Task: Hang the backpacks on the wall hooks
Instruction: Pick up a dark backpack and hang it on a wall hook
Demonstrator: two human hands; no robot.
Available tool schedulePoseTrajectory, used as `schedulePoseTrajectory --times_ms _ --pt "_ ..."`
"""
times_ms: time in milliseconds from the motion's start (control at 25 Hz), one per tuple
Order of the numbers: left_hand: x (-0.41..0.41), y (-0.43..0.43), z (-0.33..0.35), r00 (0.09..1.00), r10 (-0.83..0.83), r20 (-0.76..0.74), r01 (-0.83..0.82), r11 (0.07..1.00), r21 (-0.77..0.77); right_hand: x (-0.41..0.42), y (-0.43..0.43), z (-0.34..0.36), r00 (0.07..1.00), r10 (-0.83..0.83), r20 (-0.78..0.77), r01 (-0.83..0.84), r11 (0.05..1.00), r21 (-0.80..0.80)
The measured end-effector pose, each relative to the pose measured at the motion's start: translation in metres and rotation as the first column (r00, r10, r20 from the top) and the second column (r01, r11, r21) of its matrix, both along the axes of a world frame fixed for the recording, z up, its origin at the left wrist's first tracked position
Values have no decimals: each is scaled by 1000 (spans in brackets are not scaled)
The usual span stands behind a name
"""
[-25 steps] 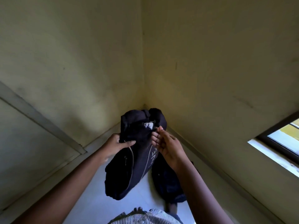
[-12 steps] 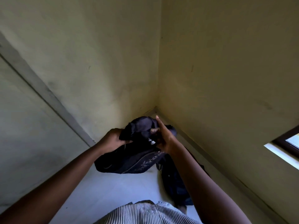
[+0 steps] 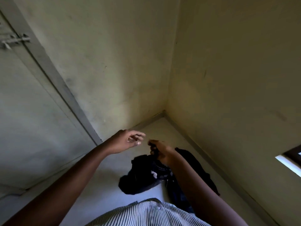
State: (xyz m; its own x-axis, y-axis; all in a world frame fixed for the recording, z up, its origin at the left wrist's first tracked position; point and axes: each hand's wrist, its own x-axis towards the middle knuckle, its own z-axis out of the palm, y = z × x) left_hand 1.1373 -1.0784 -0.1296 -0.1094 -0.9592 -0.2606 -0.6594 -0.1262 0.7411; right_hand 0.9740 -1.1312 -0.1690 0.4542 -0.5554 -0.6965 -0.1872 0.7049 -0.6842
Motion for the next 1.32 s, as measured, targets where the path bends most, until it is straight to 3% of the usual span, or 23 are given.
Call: schedulePoseTrajectory --times_ms 120,240,320,440,560,760,840,1120,1320 --pt "-3 -7 12 996 -87 -8 87 996 -26 3 2 39 934 302 -190 -344 904 -253" --pt "-6 -26 32 953 -294 70 298 952 -69 -2 -9 90 794 507 -336 -607 696 -384" --pt "-11 -50 45 918 -384 103 395 907 -143 -7 -21 115 725 571 -387 -688 574 -443" --pt "-15 -85 62 948 -316 36 315 919 -236 -22 -50 148 729 587 -352 -673 524 -522" --pt "-11 -125 82 957 -290 -1 272 899 -342 -39 -89 177 761 587 -278 -627 552 -550" --pt "20 -204 133 969 -173 174 237 848 -474 -33 -193 202 804 544 -238 -558 556 -615" --pt "32 -235 158 965 -108 240 221 827 -516 -18 -240 211 810 523 -265 -545 508 -667" --pt "56 -325 258 930 78 360 153 806 -571 15 -370 270 804 482 -349 -470 155 -869" --pt "85 -383 322 908 215 361 70 769 -635 61 -457 331 875 230 -426 -374 -237 -897"
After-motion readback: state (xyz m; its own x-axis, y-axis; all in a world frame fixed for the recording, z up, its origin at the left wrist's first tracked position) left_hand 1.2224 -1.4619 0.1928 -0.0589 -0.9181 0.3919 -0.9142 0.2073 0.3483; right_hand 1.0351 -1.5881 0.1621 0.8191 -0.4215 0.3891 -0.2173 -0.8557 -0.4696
